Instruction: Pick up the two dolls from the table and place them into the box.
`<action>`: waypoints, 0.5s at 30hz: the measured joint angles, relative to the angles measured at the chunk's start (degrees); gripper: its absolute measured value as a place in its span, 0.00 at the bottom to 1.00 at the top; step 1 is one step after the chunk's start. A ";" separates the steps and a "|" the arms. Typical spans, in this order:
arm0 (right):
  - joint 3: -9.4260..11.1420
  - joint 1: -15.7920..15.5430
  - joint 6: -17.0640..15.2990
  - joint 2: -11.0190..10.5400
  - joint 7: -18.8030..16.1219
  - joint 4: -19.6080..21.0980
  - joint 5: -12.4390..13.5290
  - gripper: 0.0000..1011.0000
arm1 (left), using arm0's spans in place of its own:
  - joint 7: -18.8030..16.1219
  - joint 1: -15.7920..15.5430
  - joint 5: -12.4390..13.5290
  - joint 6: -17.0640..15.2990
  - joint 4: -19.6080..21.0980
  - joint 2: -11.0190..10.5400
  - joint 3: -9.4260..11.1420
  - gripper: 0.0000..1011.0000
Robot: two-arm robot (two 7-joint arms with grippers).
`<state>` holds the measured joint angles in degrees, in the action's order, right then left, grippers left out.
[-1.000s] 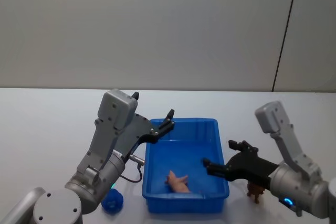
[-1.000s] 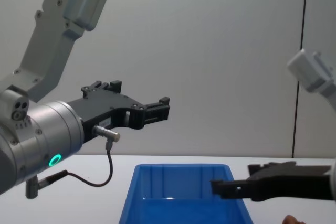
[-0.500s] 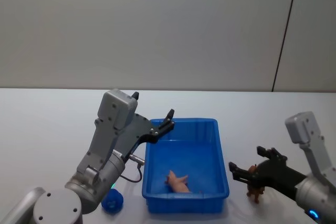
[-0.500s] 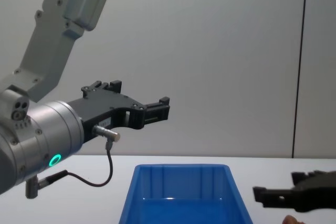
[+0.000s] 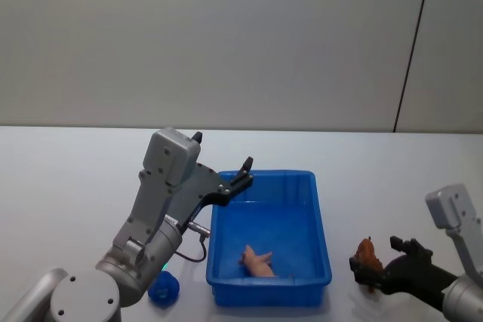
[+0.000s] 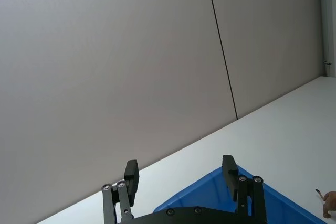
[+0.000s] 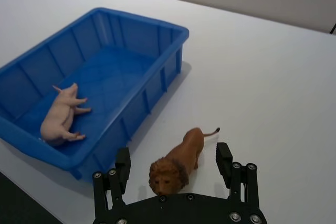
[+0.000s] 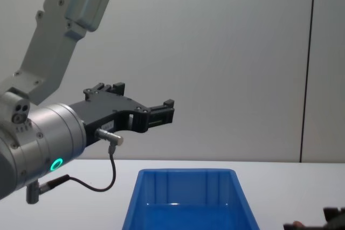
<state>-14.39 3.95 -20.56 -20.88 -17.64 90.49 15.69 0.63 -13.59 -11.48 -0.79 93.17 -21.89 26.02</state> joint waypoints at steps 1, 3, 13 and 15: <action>-0.07 -0.08 -0.16 0.00 0.01 -0.38 -0.01 0.99 | 0.00 0.00 0.00 0.00 0.00 0.00 0.00 0.99; -0.18 -0.14 -0.29 0.01 0.01 -0.71 -0.06 0.99 | 0.00 0.00 0.00 0.00 0.00 0.00 0.00 0.99; -0.92 -0.06 -0.76 0.67 0.03 -3.11 -0.81 0.98 | 0.00 0.00 0.00 0.00 0.00 0.00 0.00 0.99; -1.07 0.05 -0.77 0.86 0.16 -3.57 -0.85 0.94 | 0.00 0.00 0.00 0.00 0.00 0.00 0.00 0.99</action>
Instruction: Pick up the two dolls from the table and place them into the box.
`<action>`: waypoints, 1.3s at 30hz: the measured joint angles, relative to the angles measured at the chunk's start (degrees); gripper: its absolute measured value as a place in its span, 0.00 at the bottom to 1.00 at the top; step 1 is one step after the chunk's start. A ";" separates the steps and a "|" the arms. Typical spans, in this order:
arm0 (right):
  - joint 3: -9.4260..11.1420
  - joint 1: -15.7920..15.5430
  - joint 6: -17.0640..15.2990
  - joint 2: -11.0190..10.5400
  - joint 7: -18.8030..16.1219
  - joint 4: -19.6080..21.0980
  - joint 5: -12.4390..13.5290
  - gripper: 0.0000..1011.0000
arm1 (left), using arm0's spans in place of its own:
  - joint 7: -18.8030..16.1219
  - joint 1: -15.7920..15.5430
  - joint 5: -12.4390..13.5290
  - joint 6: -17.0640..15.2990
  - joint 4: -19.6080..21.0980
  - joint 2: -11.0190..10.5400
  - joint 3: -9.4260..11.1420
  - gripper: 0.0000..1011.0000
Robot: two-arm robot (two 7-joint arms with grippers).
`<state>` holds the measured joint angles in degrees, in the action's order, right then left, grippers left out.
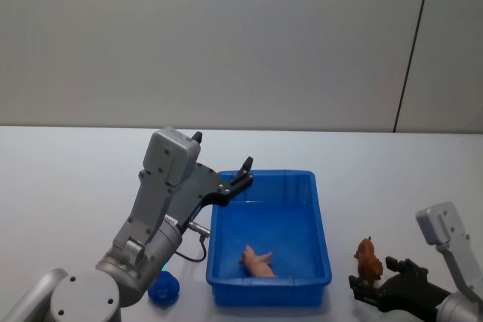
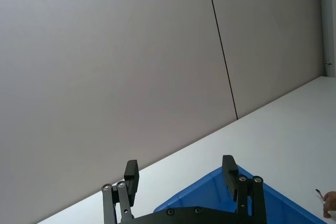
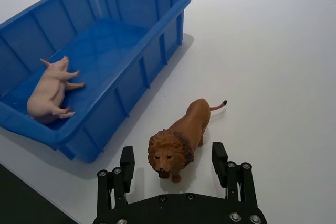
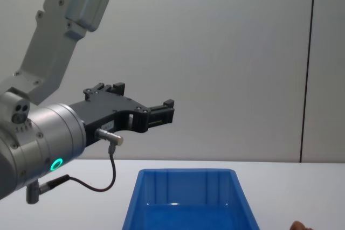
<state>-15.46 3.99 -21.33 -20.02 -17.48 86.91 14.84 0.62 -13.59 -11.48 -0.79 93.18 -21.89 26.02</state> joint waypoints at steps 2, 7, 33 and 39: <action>-0.08 0.11 0.06 0.18 0.21 -0.38 0.00 0.89 | 0.00 0.00 0.00 0.00 0.00 0.00 0.00 0.99; -0.20 0.21 0.79 0.45 0.65 -0.88 0.21 0.75 | 0.00 0.00 0.00 0.00 0.00 0.00 0.00 0.99; -0.09 -0.36 8.28 0.74 2.93 2.07 0.59 0.42 | 0.00 0.00 0.00 0.00 0.00 0.00 0.00 0.99; -0.10 0.32 9.53 0.87 1.38 3.99 0.10 0.42 | 0.00 0.00 0.00 0.00 0.00 0.00 0.00 0.99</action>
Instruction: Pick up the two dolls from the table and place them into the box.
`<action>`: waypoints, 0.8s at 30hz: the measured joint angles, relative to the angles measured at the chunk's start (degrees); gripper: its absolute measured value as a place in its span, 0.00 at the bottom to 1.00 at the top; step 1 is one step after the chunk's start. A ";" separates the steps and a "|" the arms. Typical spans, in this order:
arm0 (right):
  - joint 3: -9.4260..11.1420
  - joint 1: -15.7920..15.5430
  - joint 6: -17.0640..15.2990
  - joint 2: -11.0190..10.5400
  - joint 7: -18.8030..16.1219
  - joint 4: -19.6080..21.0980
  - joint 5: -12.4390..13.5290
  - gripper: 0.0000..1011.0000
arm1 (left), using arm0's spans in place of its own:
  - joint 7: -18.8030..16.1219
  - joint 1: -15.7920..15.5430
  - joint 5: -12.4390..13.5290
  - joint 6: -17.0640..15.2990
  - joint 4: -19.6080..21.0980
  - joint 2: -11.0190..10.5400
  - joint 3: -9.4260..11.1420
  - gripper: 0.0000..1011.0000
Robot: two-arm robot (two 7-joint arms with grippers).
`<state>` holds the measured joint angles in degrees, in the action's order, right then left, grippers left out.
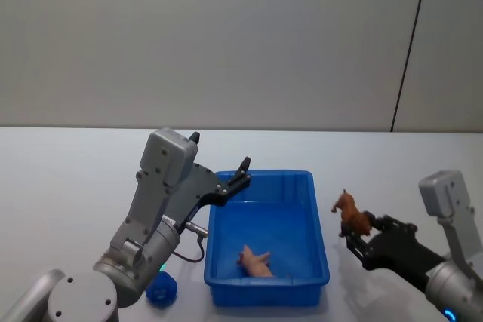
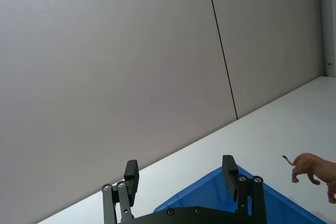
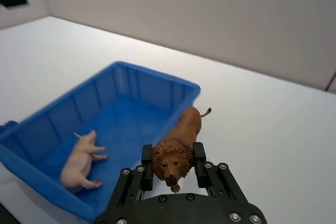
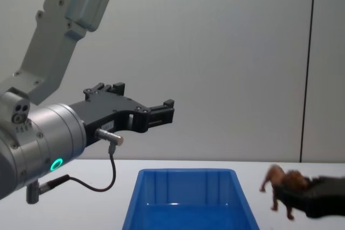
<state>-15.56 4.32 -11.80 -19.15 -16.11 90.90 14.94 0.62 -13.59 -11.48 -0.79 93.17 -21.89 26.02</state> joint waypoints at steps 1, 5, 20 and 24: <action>-0.04 0.15 0.05 0.06 -0.38 0.24 -0.09 0.42 | 0.00 0.00 0.00 0.00 0.00 0.00 0.00 0.99; -0.48 1.34 -0.26 0.67 -2.47 1.44 -0.70 0.42 | 0.00 0.00 0.00 0.00 0.00 0.00 0.00 0.99; -2.62 5.32 -6.00 3.44 -7.67 1.37 -3.89 0.42 | 0.00 0.00 0.00 0.00 0.00 0.00 0.00 0.99; -3.18 6.41 -7.42 4.29 -8.43 0.15 -4.77 0.54 | 0.00 0.00 0.00 0.00 0.00 0.00 0.00 0.99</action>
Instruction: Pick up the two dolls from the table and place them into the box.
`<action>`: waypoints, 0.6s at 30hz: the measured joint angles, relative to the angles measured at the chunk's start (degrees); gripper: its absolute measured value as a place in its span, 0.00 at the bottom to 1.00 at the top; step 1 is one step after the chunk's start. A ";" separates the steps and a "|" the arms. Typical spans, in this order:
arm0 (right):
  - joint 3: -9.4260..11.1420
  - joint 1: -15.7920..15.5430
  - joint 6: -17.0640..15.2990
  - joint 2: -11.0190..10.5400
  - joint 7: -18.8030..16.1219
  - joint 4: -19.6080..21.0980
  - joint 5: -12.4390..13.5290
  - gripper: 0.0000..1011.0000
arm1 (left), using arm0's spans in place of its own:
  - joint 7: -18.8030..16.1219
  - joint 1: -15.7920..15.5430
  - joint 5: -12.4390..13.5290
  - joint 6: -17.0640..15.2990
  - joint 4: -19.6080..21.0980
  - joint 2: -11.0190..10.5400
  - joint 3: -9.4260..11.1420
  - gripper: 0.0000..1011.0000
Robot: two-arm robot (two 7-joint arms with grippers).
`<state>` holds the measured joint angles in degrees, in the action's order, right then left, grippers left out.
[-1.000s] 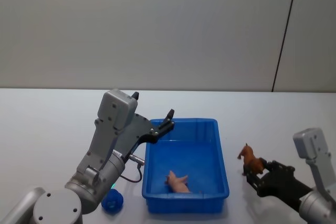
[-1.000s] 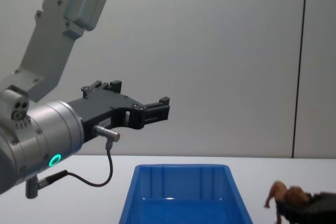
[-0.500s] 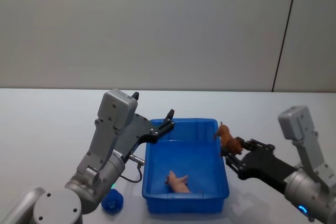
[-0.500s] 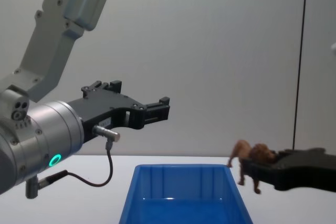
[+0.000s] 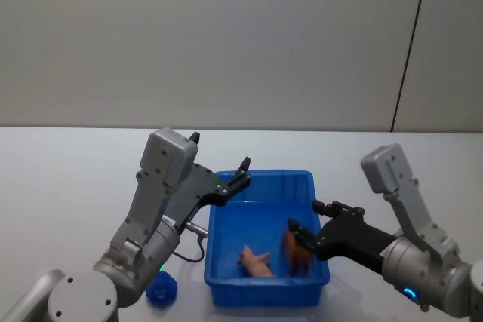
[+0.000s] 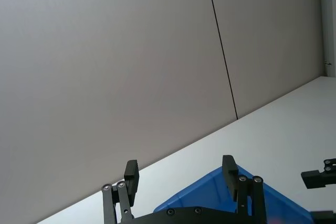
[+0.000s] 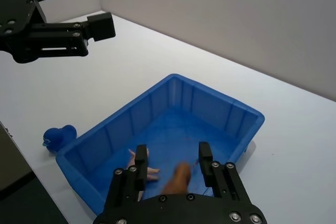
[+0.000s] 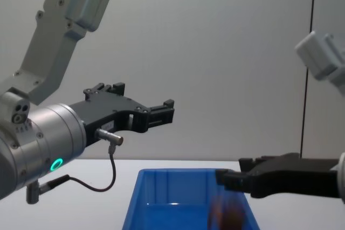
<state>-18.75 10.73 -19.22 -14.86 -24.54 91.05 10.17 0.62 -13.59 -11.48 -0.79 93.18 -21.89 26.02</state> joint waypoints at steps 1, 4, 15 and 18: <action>0.00 0.00 0.00 0.00 0.00 0.00 0.00 0.57 | 0.00 0.00 0.00 0.00 0.00 0.00 0.00 0.99; -0.31 0.66 -0.70 0.49 -0.30 -0.97 -0.35 0.65 | 0.00 0.00 0.00 0.00 0.00 0.00 0.00 0.99; 0.19 1.03 -0.97 0.20 -0.72 -1.62 1.00 0.95 | 0.00 0.00 0.00 0.00 0.00 0.00 0.00 0.99; 0.85 0.47 0.07 -0.75 -0.72 -1.24 1.86 0.99 | 0.00 0.00 0.00 0.00 0.00 0.00 0.00 0.99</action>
<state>-17.89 11.20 -19.15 -15.61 -25.26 89.81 12.03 0.63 -13.59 -11.48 -0.79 93.17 -21.89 26.02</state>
